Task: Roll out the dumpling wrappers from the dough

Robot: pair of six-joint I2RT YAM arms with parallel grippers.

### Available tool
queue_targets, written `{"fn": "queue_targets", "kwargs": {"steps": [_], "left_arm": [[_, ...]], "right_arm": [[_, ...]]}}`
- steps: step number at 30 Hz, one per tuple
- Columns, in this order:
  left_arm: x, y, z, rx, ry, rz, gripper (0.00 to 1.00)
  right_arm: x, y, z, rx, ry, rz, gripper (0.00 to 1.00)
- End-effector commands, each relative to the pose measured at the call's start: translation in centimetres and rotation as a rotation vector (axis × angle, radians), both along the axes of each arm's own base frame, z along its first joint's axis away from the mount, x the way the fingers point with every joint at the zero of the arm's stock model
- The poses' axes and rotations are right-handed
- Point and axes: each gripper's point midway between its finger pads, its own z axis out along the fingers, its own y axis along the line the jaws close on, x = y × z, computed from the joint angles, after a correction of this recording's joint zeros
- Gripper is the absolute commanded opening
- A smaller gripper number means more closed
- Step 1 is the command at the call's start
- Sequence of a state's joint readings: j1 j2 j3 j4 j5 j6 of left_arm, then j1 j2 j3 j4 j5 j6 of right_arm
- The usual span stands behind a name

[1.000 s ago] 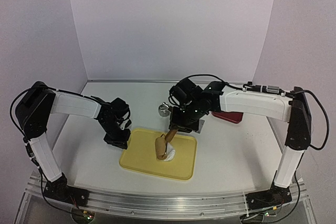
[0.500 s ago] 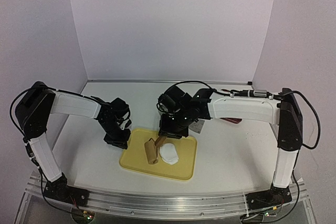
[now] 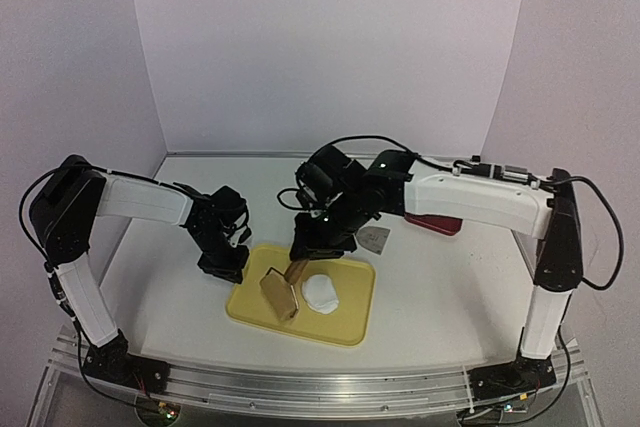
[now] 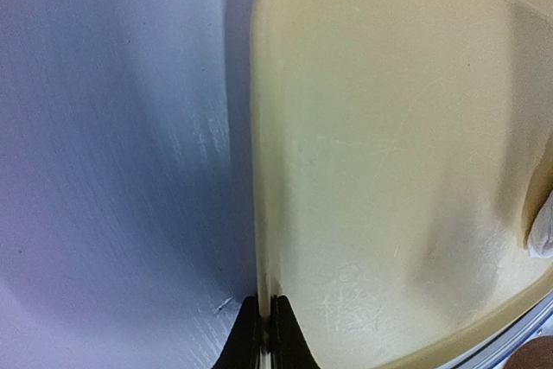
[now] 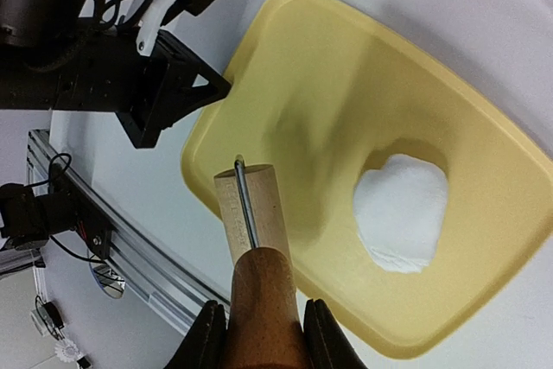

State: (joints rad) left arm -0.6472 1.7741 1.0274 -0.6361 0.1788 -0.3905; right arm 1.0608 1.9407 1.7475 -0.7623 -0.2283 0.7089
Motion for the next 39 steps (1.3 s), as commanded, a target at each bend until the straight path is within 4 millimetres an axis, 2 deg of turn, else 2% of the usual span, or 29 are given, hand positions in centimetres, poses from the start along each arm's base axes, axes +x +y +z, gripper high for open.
{"fn": "queue_targets", "kwargs": {"steps": [1, 6, 9, 13, 17, 22, 25, 32, 37, 39], "left_arm": [[0.8, 1.4, -0.7, 0.095, -0.041, -0.058, 0.00], [1.1, 1.1, -0.7, 0.092, -0.041, -0.072, 0.00], [1.2, 0.9, -0.7, 0.090, -0.042, -0.079, 0.00], [1.3, 0.8, -0.8, 0.089, -0.039, -0.086, 0.00], [1.3, 0.7, -0.8, 0.089, -0.039, -0.086, 0.00], [1.3, 0.7, -0.8, 0.089, -0.040, -0.086, 0.00], [1.4, 0.8, -0.8, 0.089, -0.040, -0.084, 0.00], [1.3, 0.7, -0.8, 0.088, -0.040, -0.081, 0.00], [1.2, 0.8, -1.0, 0.088, -0.035, -0.075, 0.00], [1.1, 0.9, -1.0, 0.089, -0.036, -0.074, 0.00]], "right_arm": [[0.6, -4.7, 4.7, 0.040, -0.081, -0.120, 0.00], [1.4, -8.3, 3.5, -0.009, -0.094, -0.174, 0.00], [2.2, -9.4, 3.0, -0.025, -0.091, -0.188, 0.00], [2.5, -9.2, 2.0, -0.031, -0.061, -0.156, 0.00], [2.6, -9.0, 0.2, -0.068, -0.042, -0.138, 0.00], [2.8, -8.4, -0.4, -0.073, -0.036, -0.112, 0.00], [2.6, -8.4, -1.5, -0.090, -0.021, -0.100, 0.00], [1.7, -10.6, -5.8, -0.203, 0.030, -0.129, 0.00], [0.0, -13.8, -11.3, -0.368, 0.105, -0.148, 0.00], [-0.6, -15.0, -12.8, -0.422, 0.127, -0.166, 0.00]]}}
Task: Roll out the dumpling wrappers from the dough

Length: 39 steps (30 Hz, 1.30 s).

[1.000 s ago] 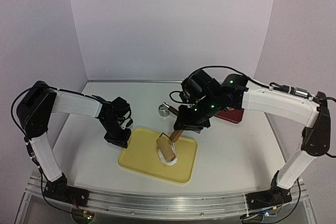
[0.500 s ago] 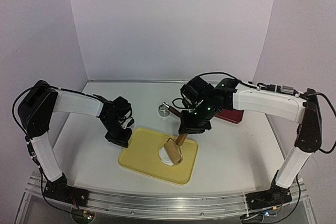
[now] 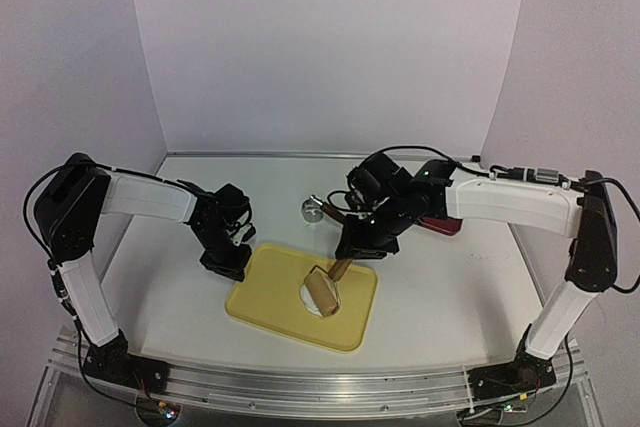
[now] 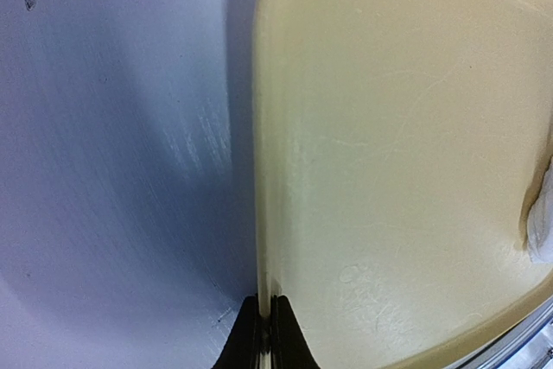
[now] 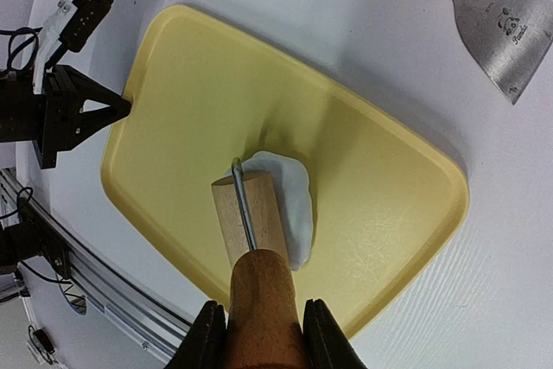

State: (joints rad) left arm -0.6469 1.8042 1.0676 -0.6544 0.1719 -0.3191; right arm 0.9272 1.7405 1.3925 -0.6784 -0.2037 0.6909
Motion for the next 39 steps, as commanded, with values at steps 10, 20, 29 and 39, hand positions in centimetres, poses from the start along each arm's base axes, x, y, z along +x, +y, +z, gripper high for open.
{"fn": "queue_targets", "kwargs": {"steps": [10, 20, 29, 39], "left_arm": [[0.3, 1.5, -1.2, 0.082, -0.022, 0.005, 0.00], [0.2, 1.7, -1.3, 0.088, -0.020, 0.011, 0.00], [0.3, 1.8, -1.3, 0.092, -0.022, 0.013, 0.00], [0.3, 2.1, -1.3, 0.098, -0.024, 0.011, 0.00]], "right_arm": [[-4.2, -9.8, -12.9, -0.544, 0.219, -0.067, 0.00], [-5.4, -11.6, -14.5, -0.627, 0.273, -0.077, 0.00], [-6.0, -12.3, -15.3, -0.658, 0.298, -0.077, 0.00], [-6.1, -12.7, -15.4, -0.669, 0.298, -0.094, 0.00]]}}
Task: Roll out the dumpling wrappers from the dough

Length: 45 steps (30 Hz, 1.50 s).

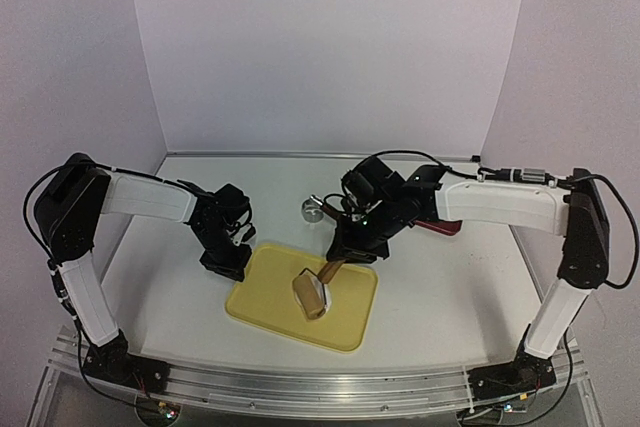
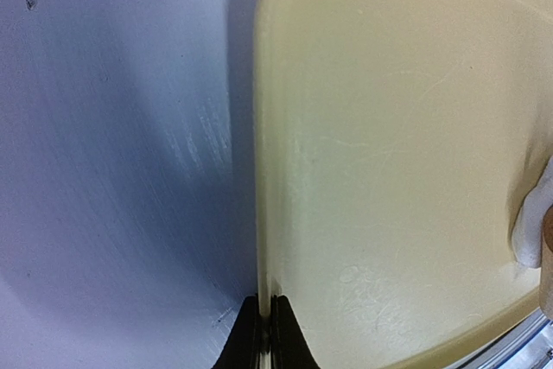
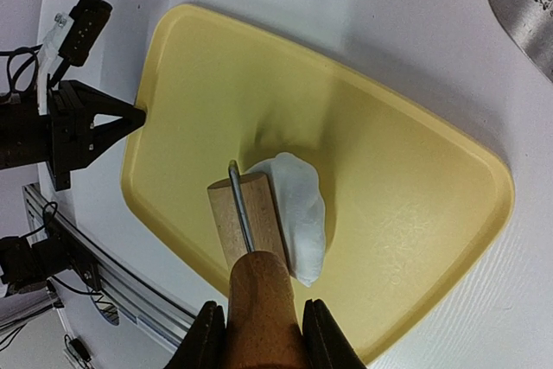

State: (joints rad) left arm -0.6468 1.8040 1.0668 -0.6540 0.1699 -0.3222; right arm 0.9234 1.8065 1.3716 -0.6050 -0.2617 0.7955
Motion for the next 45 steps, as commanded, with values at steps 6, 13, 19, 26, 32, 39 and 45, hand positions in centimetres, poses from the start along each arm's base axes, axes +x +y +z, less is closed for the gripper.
{"fn": "queue_targets", "kwargs": {"steps": [6, 13, 19, 26, 32, 39, 45], "left_arm": [[0.3, 2.1, -1.3, 0.096, -0.024, 0.008, 0.00], [0.3, 2.4, -1.3, 0.097, -0.029, 0.007, 0.00], [0.7, 1.7, -0.6, 0.066, -0.045, -0.003, 0.00], [2.4, 0.1, 0.8, 0.017, -0.102, -0.067, 0.00], [3.8, -0.6, 0.9, 0.018, -0.143, -0.141, 0.00], [4.6, -1.7, 2.8, -0.048, -0.161, -0.089, 0.22], [4.5, -1.8, 6.1, -0.098, -0.158, 0.055, 0.47]], "right_arm": [[-6.0, -14.0, -13.1, -0.700, 0.236, 0.008, 0.00], [-5.7, -13.9, -12.6, -0.697, 0.220, -0.006, 0.00], [-2.8, -6.7, -7.2, -0.443, 0.096, 0.129, 0.00], [-4.2, 8.1, 6.7, 0.113, -0.075, 0.469, 0.00], [-4.7, 8.7, 13.7, 0.253, -0.151, 0.438, 0.00], [-2.9, 2.2, 13.7, 0.118, -0.239, 0.200, 0.00], [-2.2, -1.4, 10.2, 0.023, -0.198, 0.155, 0.00]]}}
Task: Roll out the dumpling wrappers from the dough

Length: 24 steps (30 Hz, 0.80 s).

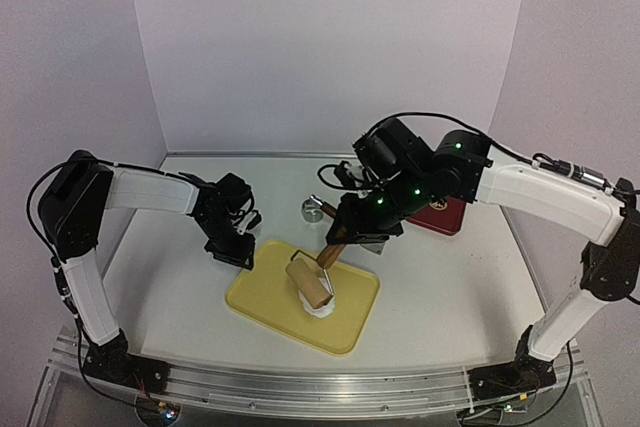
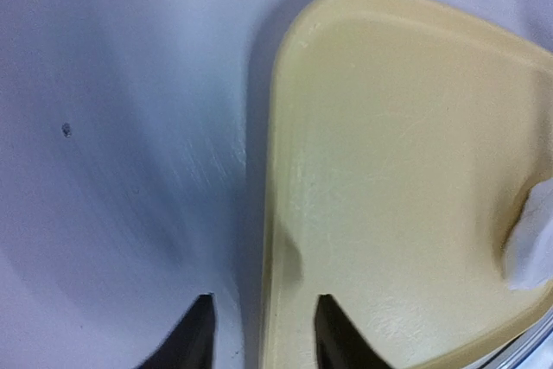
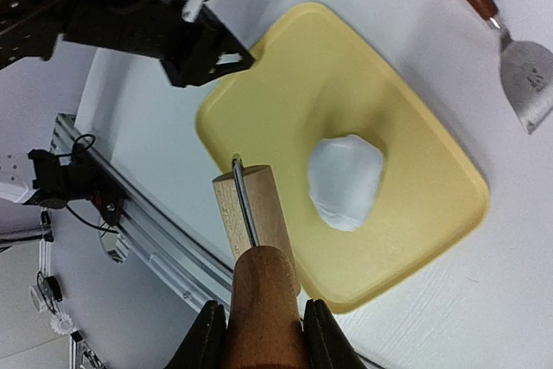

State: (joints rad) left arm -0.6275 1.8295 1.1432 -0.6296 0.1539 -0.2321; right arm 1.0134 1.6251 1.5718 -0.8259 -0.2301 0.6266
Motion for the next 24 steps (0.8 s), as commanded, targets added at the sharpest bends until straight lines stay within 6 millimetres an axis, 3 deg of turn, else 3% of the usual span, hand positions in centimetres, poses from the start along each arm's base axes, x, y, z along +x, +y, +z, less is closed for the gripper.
{"fn": "queue_targets", "kwargs": {"steps": [1, 6, 10, 15, 19, 24], "left_arm": [[1.2, -0.5, 5.5, -0.092, -0.057, 0.158, 0.51], [-1.4, 0.9, 6.5, -0.152, 0.015, 0.375, 0.60], [-4.1, 2.4, 5.5, -0.187, 0.080, 0.518, 0.61], [-6.7, 2.7, 4.2, -0.256, 0.162, 0.626, 0.61], [-6.7, 2.4, 3.9, -0.293, 0.162, 0.650, 0.61], [-6.3, 2.2, 1.6, -0.259, 0.185, 0.668, 0.59]], "right_arm": [[1.7, -2.5, -2.5, -0.070, 0.003, -0.061, 0.00], [2.9, -3.0, -3.5, -0.087, -0.010, 0.032, 0.00], [3.5, -2.2, -3.9, -0.079, -0.011, 0.107, 0.00], [3.4, -1.5, -3.7, -0.052, -0.010, 0.180, 0.00], [3.8, -1.6, -4.2, -0.052, -0.010, 0.210, 0.00], [5.5, -1.0, -4.0, -0.033, -0.031, 0.216, 0.00]]}}
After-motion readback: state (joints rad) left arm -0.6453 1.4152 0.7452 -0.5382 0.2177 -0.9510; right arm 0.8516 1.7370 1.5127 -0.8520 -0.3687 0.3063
